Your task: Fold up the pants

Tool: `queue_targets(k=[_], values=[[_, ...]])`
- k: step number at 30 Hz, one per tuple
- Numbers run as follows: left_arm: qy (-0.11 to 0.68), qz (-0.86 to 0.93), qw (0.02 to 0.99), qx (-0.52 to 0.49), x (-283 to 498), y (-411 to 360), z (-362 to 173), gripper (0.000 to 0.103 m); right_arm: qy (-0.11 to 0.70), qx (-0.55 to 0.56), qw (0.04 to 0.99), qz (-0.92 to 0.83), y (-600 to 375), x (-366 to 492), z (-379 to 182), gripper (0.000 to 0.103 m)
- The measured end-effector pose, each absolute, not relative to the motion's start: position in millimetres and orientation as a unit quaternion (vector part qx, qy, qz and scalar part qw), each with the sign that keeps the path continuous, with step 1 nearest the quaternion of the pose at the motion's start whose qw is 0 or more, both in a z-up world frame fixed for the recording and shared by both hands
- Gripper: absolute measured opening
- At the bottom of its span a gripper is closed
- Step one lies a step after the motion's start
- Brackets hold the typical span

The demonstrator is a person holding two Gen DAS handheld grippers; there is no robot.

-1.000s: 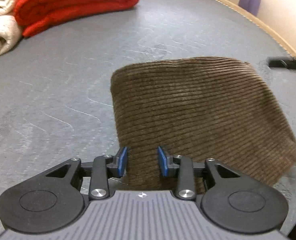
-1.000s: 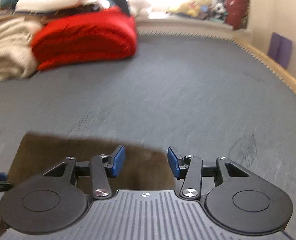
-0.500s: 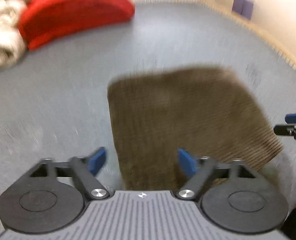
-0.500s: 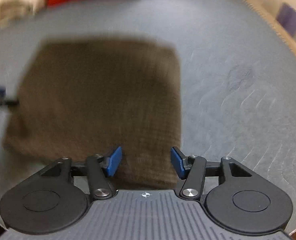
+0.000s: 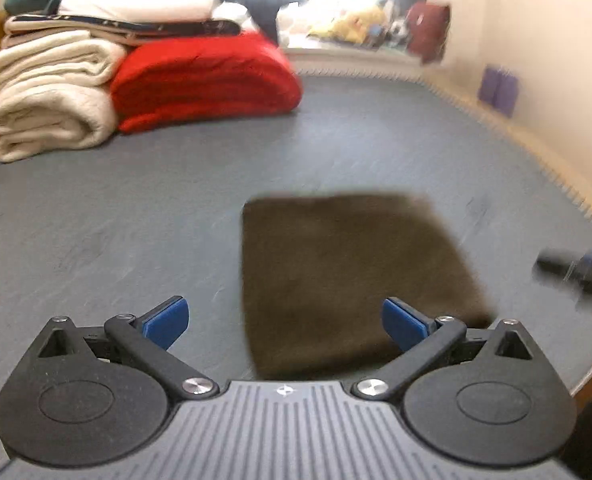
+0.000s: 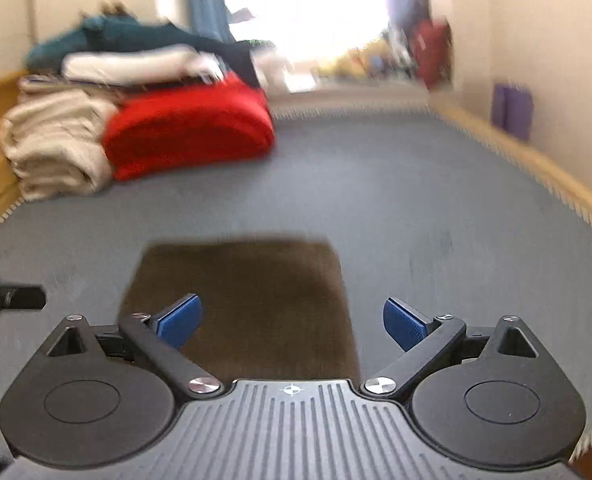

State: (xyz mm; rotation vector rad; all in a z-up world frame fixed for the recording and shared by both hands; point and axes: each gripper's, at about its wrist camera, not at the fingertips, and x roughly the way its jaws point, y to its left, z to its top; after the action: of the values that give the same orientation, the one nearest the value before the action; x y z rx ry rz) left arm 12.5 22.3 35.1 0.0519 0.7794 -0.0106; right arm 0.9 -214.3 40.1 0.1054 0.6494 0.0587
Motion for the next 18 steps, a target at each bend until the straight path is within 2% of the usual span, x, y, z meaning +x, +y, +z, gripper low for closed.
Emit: queue_targets(k=[2, 4, 7, 12, 18], values=[[0.445, 0.001, 0.895, 0.017, 23, 16, 16, 0.103, 0.331, 0.047, 0.942, 0.012, -210, 5, 35, 0.097], [0.438, -0.001, 0.899, -0.012, 28, 18, 18, 0.103, 0.349, 0.022, 0.937, -0.001, -202, 13, 28, 0.097], [0.415, 0.023, 0.909, 0.011, 35, 14, 19, 0.103, 0.366, 0.024, 0.930, 0.014, -197, 17, 21, 0.097], [0.439, 0.019, 0.898, -0.036, 42, 19, 11, 0.103, 0.374, 0.016, 0.927, 0.021, -184, 20, 17, 0.097], [0.442, 0.020, 0.896, -0.032, 48, 24, 2, 0.103, 0.381, 0.013, 0.924, 0.027, -174, 26, 17, 0.097]])
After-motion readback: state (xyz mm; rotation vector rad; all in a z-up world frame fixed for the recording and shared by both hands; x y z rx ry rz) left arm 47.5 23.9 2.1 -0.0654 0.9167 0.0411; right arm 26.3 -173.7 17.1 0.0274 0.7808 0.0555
